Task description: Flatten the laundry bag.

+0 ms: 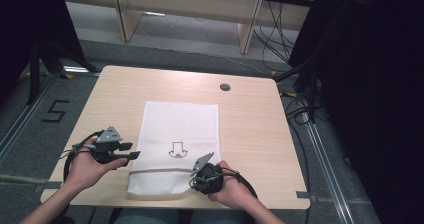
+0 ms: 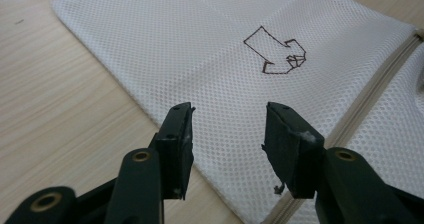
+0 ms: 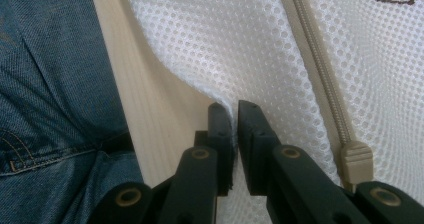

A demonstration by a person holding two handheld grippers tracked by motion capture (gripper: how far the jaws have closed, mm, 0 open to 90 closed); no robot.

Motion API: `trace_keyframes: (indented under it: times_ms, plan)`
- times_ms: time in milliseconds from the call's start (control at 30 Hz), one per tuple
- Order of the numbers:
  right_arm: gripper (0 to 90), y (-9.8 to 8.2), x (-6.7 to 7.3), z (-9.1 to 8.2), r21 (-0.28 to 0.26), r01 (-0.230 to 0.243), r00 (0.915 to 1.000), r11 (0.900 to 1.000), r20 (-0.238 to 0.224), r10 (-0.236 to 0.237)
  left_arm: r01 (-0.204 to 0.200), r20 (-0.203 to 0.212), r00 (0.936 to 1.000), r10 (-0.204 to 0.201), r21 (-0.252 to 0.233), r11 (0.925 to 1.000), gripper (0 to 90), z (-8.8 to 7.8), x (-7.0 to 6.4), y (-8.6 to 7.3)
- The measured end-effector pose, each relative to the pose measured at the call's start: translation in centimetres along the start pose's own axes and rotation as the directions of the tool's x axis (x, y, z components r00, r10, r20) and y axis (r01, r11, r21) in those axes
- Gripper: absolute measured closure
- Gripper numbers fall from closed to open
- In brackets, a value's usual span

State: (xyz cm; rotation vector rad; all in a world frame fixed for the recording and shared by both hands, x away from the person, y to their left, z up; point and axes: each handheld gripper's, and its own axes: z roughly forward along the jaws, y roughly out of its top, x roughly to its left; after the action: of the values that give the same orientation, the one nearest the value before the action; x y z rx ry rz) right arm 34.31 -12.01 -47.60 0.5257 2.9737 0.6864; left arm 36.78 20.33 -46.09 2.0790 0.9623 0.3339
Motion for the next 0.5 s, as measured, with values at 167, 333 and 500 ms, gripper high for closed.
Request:
trace_keyframes:
  times_ms: [167,333,500]
  plan:
    - [83.5,-0.1,0.2,-0.2,-0.006,-0.008,1.0,1.0,0.0,0.008,-0.039,0.028,0.9989,0.038,0.021,0.999,56.5,0.8,-1.2,0.5]
    - [77.9,-0.3,0.4,-0.4,-0.012,-0.02,0.9998,1.0,-0.006,0.02,-0.068,0.057,0.9962,0.066,0.039,0.9969,57.3,1.9,-2.2,1.0]
    - [69.8,-0.3,0.7,-1.2,-0.019,-0.041,0.999,0.999,-0.019,0.04,-0.098,0.067,0.9932,0.095,0.046,0.9941,58.4,2.2,-2.6,1.0]
